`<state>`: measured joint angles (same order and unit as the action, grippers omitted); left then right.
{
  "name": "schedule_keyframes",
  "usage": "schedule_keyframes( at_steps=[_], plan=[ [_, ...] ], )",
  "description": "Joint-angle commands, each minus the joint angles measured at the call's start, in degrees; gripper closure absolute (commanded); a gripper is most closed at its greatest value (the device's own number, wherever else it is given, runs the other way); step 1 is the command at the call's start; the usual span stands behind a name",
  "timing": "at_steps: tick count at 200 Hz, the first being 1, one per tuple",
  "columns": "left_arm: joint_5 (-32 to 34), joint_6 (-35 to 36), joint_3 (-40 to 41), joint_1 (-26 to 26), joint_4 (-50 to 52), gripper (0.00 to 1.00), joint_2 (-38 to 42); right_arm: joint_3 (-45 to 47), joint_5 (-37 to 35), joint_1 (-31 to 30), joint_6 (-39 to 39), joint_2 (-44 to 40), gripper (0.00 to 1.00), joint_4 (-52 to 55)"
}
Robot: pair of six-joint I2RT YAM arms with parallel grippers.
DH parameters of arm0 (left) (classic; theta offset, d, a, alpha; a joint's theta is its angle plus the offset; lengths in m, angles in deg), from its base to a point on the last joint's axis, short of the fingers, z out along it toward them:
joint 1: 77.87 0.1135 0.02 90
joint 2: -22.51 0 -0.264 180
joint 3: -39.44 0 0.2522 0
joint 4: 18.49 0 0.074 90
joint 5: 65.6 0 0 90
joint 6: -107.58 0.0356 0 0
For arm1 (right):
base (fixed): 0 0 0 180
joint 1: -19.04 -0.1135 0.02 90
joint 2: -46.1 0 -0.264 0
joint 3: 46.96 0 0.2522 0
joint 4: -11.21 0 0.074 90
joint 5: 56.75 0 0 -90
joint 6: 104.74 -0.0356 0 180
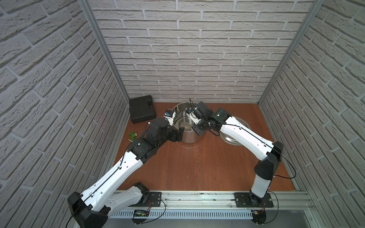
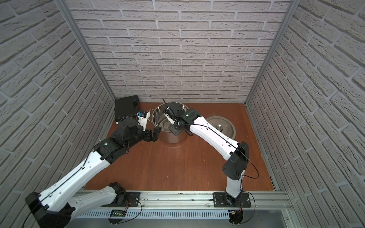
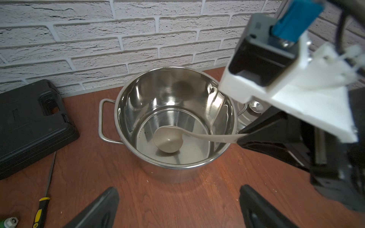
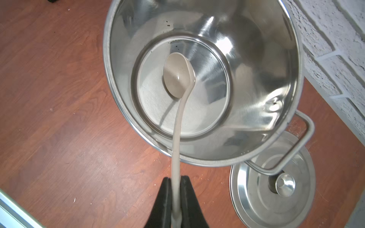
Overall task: Stir the soup with a spoon
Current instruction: Stir the soup in the pan with a stick.
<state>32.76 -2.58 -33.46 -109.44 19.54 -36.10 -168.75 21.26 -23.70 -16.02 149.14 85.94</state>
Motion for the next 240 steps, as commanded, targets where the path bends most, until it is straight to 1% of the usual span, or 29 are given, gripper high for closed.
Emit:
schedule_keyframes(
  at_steps=[1,44,91,108,133,160,190,218,240],
  plan=[
    [1.56,-0.21,0.25,-0.33,-2.59,0.02,0.89,1.41,-3.61,0.20,-0.07,-4.89,0.97,-0.68],
    [1.39,-0.49,0.07,-0.34,-3.17,0.02,0.78,1.26,-5.53,2.54,0.86,-4.33,0.97,-0.41],
    [1.37,-0.67,-0.28,-0.38,-3.88,0.02,1.21,-4.75,-5.92,4.75,2.31,0.31,0.97,-0.39],
    [1.43,-0.84,-0.28,-0.57,-4.05,0.02,1.14,-7.42,-5.26,4.85,2.68,2.52,0.97,-0.67],
    [1.72,-0.97,0.06,-0.70,-4.87,0.02,1.11,-10.91,-2.08,4.60,2.53,5.40,0.97,-0.92],
    [2.21,-1.23,0.07,-0.85,-5.54,0.02,0.79,-13.03,0.15,3.09,2.60,7.21,0.97,-0.81],
    [2.44,-1.35,0.25,-0.78,-6.16,0.02,0.39,-12.37,1.78,1.45,2.26,7.11,0.97,-0.26],
    [2.89,-1.56,0.46,-0.77,-6.63,0.02,-0.01,-9.69,1.79,0.55,1.38,4.77,0.97,0.29],
    [3.40,-1.74,0.60,-0.87,-7.05,0.02,-0.22,-5.51,-0.40,0.51,0.78,1.36,0.97,0.29]
  ],
)
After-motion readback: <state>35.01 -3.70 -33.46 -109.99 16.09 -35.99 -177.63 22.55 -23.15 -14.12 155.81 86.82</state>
